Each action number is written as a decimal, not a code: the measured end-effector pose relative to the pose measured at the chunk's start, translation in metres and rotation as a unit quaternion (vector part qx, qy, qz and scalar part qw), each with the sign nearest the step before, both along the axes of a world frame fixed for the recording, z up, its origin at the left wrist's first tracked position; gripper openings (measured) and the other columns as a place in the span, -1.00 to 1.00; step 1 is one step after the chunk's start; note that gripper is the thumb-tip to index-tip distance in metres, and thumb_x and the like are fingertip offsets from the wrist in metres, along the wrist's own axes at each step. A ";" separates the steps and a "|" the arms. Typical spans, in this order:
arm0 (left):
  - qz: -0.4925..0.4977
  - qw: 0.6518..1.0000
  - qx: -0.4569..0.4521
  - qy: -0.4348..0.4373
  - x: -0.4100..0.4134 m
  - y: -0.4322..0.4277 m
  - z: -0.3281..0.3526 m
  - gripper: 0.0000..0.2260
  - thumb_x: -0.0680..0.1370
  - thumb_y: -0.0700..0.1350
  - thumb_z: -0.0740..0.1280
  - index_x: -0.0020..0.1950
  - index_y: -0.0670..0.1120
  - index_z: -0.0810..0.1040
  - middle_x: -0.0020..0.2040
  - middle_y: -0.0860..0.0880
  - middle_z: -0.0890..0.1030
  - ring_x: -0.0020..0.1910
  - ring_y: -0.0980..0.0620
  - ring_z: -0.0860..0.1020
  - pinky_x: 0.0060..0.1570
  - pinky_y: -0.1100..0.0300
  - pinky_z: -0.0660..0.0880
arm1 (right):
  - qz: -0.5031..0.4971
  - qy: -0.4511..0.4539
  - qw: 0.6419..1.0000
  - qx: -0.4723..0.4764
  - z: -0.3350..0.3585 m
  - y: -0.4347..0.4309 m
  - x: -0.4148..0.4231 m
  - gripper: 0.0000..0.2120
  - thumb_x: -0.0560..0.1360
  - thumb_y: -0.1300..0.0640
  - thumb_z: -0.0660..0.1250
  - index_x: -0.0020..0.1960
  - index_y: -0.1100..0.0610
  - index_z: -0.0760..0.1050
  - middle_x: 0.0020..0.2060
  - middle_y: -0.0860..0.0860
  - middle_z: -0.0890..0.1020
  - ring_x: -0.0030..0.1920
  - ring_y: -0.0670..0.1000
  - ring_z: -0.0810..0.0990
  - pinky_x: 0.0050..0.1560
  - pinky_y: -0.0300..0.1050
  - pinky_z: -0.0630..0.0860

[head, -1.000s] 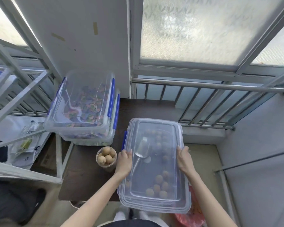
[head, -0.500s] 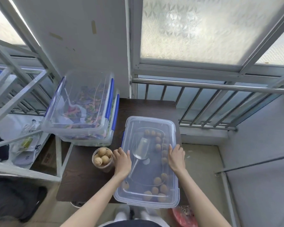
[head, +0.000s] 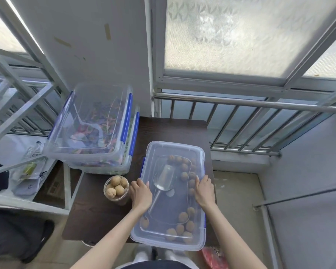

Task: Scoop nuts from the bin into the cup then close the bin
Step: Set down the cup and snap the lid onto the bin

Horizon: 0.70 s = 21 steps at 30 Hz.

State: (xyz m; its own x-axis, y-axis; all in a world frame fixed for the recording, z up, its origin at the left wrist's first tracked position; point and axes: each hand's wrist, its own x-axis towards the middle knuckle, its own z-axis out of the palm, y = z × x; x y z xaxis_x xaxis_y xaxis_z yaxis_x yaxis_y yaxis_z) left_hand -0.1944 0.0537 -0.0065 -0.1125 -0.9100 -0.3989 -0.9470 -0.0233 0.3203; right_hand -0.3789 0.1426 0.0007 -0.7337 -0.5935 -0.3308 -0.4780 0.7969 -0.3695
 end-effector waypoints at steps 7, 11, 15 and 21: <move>-0.011 1.000 0.015 -0.004 -0.006 0.004 0.002 -0.64 0.65 -0.07 0.06 0.32 -0.30 0.32 0.31 -0.31 0.37 0.31 -0.30 0.35 0.33 -0.06 0.23 | -0.003 0.008 1.000 0.005 -0.005 0.004 -0.005 -0.58 0.63 0.00 0.04 0.20 0.36 0.36 0.17 0.33 0.47 0.19 0.33 0.46 0.16 0.13 0.36; -0.023 0.999 0.032 0.016 -0.010 0.009 0.002 -0.64 0.65 -0.04 0.07 0.28 -0.29 0.34 0.29 -0.30 0.37 0.29 -0.30 0.37 0.32 -0.06 0.26 | -0.024 -0.038 0.999 0.002 -0.010 0.015 -0.020 -0.53 0.61 -0.08 0.05 0.28 0.30 0.31 0.18 0.35 0.43 0.19 0.36 0.41 0.21 0.16 0.33; 0.023 0.992 0.098 0.079 -0.006 -0.001 -0.005 -0.62 0.65 0.02 0.00 0.32 -0.22 0.27 0.34 -0.32 0.33 0.34 -0.30 0.33 0.36 -0.10 0.25 | -0.055 -0.173 0.982 -0.044 -0.007 0.023 -0.024 -0.46 0.58 -0.20 0.02 0.42 0.13 0.14 0.25 0.37 0.42 0.27 0.35 0.41 0.23 0.11 0.35; 0.081 0.983 0.112 0.122 0.000 -0.004 -0.004 -0.44 0.63 0.14 0.02 0.48 -0.23 0.08 0.39 -0.36 0.33 0.38 -0.29 0.33 0.35 -0.09 0.28 | -0.028 -0.087 0.996 0.000 0.003 0.025 -0.022 -0.40 0.55 -0.25 0.01 0.49 0.03 0.07 0.21 0.30 0.42 0.20 0.34 0.47 0.16 0.13 0.41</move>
State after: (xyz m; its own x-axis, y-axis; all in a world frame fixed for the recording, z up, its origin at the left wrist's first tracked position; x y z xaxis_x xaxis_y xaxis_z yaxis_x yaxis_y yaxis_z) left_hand -0.1946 0.0497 -0.0106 -0.0905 -0.8161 -0.5707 -0.8206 -0.2636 0.5071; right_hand -0.4013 0.1677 0.0037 -0.6978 -0.5529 -0.4553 -0.3613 0.8206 -0.4428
